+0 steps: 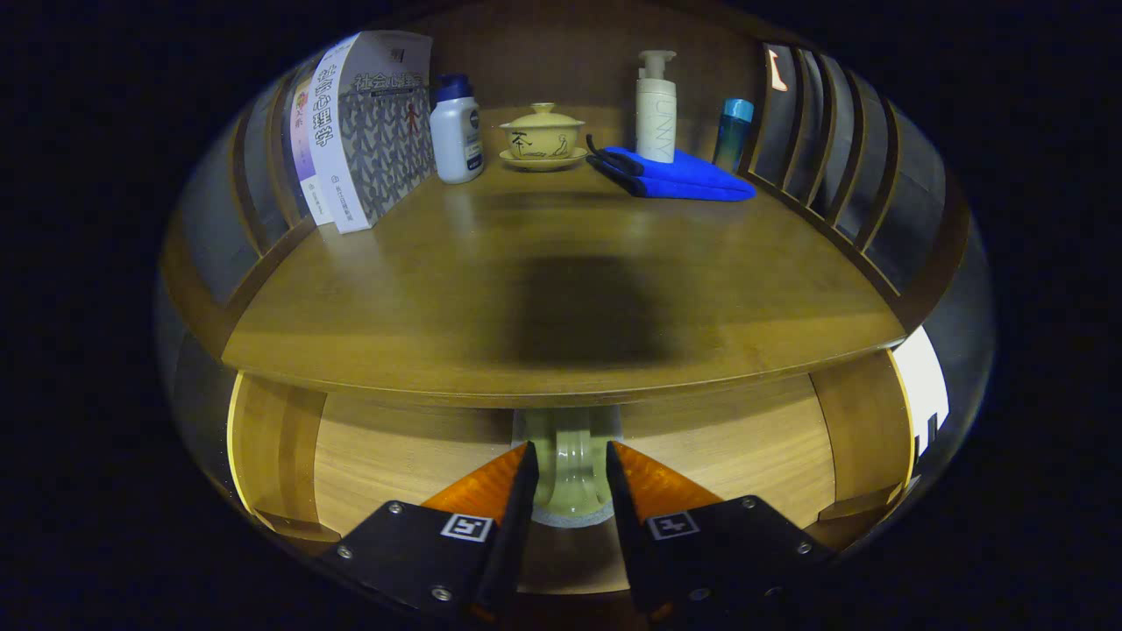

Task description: Pull open the drawer, take out the items inside it, and place them on the countertop above the cabinet.

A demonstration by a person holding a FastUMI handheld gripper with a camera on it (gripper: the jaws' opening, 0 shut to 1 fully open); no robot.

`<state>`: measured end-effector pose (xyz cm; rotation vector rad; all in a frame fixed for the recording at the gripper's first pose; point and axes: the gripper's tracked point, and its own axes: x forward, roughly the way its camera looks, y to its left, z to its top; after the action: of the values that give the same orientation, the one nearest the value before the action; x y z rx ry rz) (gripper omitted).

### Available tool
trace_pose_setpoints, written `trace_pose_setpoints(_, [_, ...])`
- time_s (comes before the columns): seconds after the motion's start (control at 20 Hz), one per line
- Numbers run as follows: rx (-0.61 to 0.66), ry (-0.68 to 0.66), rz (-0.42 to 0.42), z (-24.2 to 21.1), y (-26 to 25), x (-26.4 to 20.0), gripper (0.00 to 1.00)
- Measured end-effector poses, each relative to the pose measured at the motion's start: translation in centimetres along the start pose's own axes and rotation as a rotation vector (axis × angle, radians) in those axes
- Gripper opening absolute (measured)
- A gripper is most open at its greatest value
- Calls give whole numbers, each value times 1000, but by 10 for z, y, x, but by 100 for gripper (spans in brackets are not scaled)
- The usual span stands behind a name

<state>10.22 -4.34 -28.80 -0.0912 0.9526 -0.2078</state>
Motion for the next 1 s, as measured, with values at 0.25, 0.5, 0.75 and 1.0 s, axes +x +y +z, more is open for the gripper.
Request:
trace_pose_setpoints(0.25, [-24,13,-28,-7,-3,6,27])
trace_pose_setpoints(0.5, [-62,-9,-63,-20,-6,-4,13])
trace_pose_setpoints(0.75, [-24,-32,-45,-39,-5,-35,8])
trace_pose_setpoints(1.0, [3,-106,-66,-38,-8,-77,8])
